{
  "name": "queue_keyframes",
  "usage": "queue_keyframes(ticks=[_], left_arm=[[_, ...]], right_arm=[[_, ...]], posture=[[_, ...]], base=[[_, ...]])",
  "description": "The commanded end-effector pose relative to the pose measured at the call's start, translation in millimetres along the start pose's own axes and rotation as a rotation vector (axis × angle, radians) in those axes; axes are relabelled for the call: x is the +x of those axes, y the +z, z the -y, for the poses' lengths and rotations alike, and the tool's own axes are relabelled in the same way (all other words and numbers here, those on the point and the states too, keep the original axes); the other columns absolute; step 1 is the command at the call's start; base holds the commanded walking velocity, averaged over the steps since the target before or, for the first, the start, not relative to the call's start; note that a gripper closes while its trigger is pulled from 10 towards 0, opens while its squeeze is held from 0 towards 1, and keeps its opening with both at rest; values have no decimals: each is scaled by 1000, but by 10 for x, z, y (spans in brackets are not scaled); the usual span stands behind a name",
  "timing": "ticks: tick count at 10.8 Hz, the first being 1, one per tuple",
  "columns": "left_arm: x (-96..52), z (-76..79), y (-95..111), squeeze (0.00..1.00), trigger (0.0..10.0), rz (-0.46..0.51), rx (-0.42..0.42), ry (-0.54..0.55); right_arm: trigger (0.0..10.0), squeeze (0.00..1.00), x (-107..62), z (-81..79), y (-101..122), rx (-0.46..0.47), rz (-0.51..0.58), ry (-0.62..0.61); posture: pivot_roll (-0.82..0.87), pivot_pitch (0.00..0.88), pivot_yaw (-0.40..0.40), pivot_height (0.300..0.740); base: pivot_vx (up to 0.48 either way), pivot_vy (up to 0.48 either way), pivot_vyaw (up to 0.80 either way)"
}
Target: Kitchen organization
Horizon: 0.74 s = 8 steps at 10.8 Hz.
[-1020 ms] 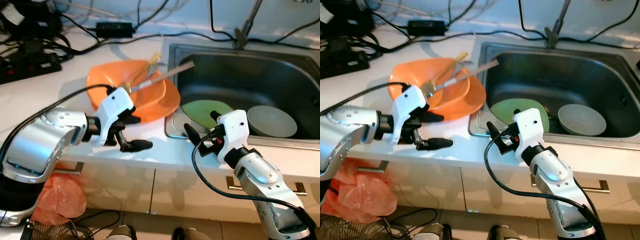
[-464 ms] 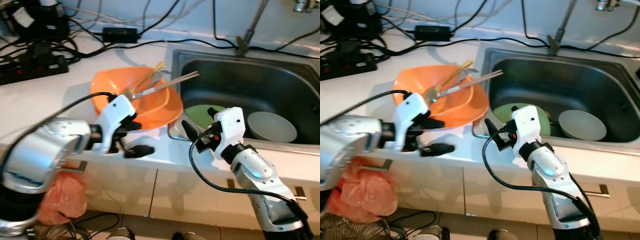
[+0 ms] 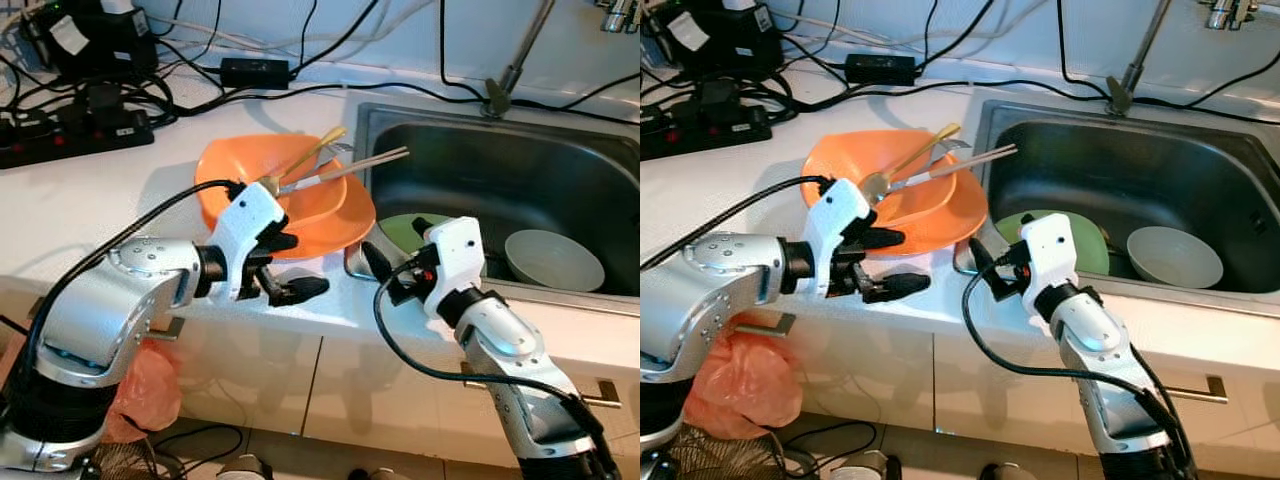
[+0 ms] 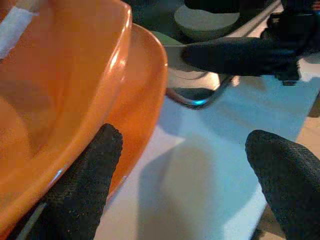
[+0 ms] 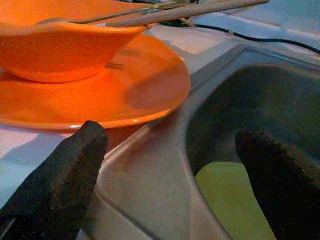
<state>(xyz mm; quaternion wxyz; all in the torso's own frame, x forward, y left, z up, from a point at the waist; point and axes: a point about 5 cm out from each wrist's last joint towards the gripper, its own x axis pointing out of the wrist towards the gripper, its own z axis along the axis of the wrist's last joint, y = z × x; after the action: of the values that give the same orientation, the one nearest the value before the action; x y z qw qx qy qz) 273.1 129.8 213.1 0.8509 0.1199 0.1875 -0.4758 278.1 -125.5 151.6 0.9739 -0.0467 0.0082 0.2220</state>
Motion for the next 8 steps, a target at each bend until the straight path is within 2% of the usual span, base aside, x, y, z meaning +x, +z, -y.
queue_keyframes(ticks=[1,3,5,7,8], left_arm=[[-54,61,124,0,10000,32,29,-36],[-136,149,220,0,10000,50,40,-121],[-225,167,416,0,10000,153,22,-180],[-252,97,559,0,10000,253,-2,-159],[-238,1,632,0,10000,313,-18,-79]], right_arm=[[10000,0,19,45,28,-13,16,-18],[10000,0,47,53,28,-14,25,-22],[10000,0,65,63,32,-15,34,-29],[10000,0,77,72,39,-17,40,-36],[10000,0,80,94,41,-21,45,-46]], posture=[[127,39,-37,740],[130,31,-34,740],[131,25,-30,740],[128,21,-28,740],[128,20,-25,740]], base=[[0,0,0],[0,0,0],[0,0,0],[0,0,0],[0,0,0]])
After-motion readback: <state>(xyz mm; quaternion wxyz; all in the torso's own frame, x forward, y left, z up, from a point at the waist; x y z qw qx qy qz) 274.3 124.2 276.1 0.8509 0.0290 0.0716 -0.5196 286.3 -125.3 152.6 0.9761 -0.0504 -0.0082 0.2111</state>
